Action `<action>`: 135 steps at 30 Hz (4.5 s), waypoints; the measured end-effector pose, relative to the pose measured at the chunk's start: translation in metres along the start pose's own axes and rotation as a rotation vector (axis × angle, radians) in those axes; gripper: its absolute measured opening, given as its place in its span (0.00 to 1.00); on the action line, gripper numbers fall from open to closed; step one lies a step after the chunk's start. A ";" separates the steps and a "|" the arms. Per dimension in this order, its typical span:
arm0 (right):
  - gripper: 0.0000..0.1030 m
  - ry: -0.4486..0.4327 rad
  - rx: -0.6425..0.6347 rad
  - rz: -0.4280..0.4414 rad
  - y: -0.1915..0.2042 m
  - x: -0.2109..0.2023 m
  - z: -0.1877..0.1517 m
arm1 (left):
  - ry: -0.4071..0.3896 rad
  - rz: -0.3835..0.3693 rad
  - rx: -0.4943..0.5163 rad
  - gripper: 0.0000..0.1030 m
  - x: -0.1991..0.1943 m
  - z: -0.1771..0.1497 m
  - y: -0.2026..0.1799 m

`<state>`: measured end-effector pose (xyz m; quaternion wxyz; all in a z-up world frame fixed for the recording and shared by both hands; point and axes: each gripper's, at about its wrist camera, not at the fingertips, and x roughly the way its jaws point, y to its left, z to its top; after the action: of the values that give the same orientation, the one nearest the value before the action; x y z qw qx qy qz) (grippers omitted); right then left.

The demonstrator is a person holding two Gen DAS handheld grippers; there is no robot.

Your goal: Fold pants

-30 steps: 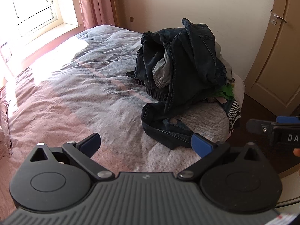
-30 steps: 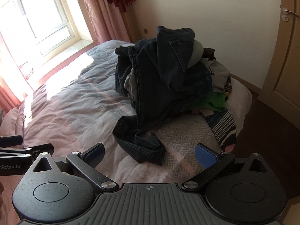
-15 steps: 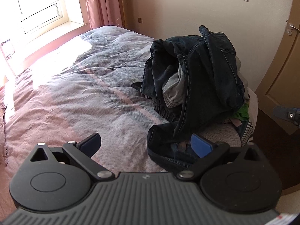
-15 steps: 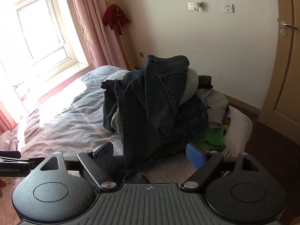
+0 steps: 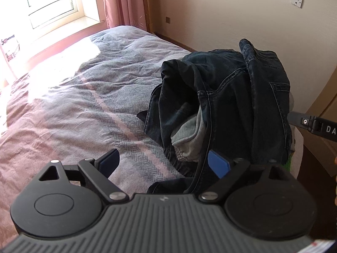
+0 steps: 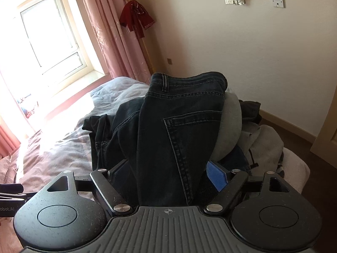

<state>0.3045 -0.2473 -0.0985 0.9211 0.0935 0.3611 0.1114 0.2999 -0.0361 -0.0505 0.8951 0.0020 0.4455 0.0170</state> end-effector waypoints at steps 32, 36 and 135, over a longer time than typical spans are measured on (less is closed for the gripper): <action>0.01 -0.138 0.229 0.148 -0.061 0.035 0.060 | 0.014 -0.459 -0.210 0.19 0.137 0.080 -0.020; 0.01 -0.208 0.151 0.185 -0.040 0.012 0.070 | -0.091 -0.453 -0.217 0.06 0.105 0.081 -0.006; 0.01 0.627 -0.136 0.382 0.411 0.154 -0.269 | 0.328 0.480 -0.908 0.35 -0.148 -0.508 0.420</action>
<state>0.1738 0.2132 -0.2878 0.7325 0.0590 0.5934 0.3284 -0.2066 0.3733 -0.2308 0.6956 -0.2862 0.5142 0.4121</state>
